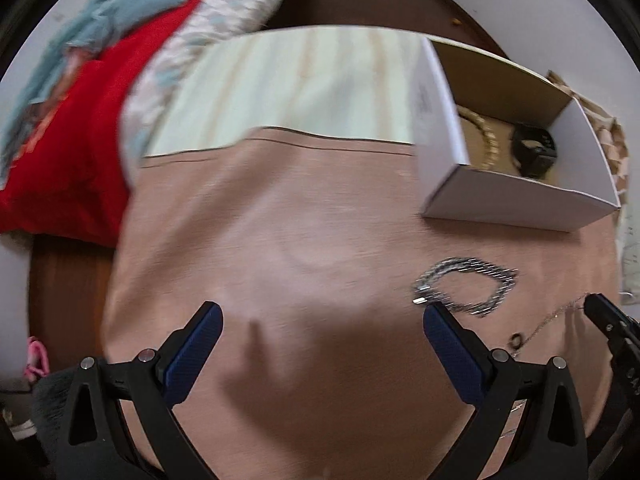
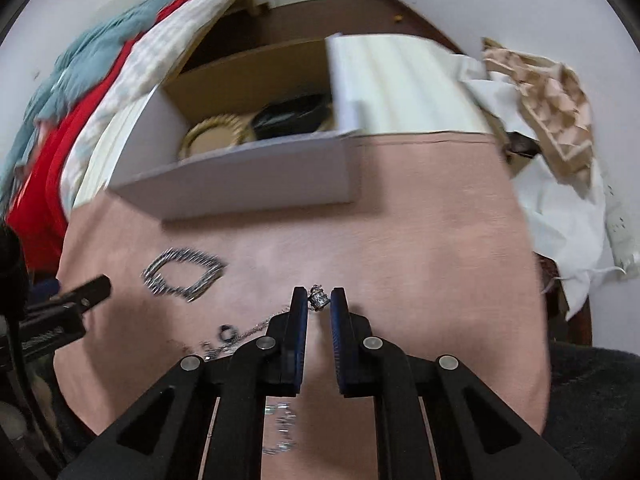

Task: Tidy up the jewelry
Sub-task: 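Grasp a small silver charm with the right tool while the left grasps the chain bracelet, then carry both items over the white box and open both tools inside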

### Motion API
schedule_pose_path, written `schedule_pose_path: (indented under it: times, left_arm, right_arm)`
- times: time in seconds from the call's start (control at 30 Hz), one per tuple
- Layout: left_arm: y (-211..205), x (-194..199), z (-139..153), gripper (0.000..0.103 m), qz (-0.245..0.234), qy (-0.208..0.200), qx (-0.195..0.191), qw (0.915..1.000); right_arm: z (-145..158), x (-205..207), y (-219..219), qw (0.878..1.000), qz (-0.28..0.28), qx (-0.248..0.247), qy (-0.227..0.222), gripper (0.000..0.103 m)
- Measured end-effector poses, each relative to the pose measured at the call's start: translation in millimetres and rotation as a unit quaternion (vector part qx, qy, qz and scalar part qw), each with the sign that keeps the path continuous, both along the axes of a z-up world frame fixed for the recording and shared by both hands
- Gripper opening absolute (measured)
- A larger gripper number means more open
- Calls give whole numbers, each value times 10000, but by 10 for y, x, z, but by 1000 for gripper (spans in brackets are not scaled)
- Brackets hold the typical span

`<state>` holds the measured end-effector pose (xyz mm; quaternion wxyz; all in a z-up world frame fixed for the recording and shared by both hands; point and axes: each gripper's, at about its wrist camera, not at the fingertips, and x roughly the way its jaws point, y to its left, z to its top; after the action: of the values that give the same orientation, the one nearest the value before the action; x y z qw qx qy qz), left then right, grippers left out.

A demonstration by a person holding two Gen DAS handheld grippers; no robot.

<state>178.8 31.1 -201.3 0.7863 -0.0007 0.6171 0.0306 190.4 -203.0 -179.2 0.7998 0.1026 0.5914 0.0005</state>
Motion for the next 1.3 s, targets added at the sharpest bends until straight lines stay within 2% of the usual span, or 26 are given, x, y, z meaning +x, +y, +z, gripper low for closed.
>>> schedule_pose_path:
  times: [0.17, 0.2, 0.27, 0.33, 0.37, 0.4, 0.43, 0.5, 0.6, 0.73, 1.03, 1.3]
  left_arm:
    - [-210, 133, -194, 100, -208, 295, -299, 9989]
    - [-247, 147, -229, 91, -234, 340, -301, 9987]
    - [-304, 156, -256, 80, -273, 326, -214, 9989]
    - [-358, 144, -220, 63, -389, 181, -219, 9988]
    - [-386, 133, -197, 42, -443, 119, -213, 9987]
    - [-419, 126, -172, 15, -529, 69, -213, 9984]
    - [-443, 127, -168, 5, -602, 84, -240, 9979]
    - [-454, 123, -168, 6, -636, 108, -286, 9975]
    - [-406, 82, -108, 6, -482, 61, -563, 9972]
    - [-376, 0, 147, 6, -473, -176, -698, 9963]
    - [-260, -7, 823, 6, -683, -710, -886, 9912]
    - [-341, 249, 1579, 6, -1001, -1299, -1237, 9787]
  right_arm:
    - [53, -4, -304, 9995, -300, -59, -5, 12]
    - [58, -5, -343, 9994, -345, -61, -6, 12]
    - [67, 8, -360, 9993, -361, -62, -7, 12]
    - [87, -6, -370, 9994, -355, -46, -11, 12]
    - [94, -18, -367, 9994, -350, -27, -13, 12]
    - [105, -25, -351, 9994, -345, -5, -21, 12]
    - [113, -20, -348, 9994, -339, 14, -26, 12]
    - [146, -7, -339, 9994, -329, 99, -45, 12]
    - [221, -15, -320, 9992, -320, 229, -106, 12]
    - [382, -6, -330, 9978, -349, 522, -203, 12]
    - [895, 88, -225, 9936, -106, 975, -561, 12]
    - [1623, 370, -214, 9869, 277, 1209, -1033, 12]
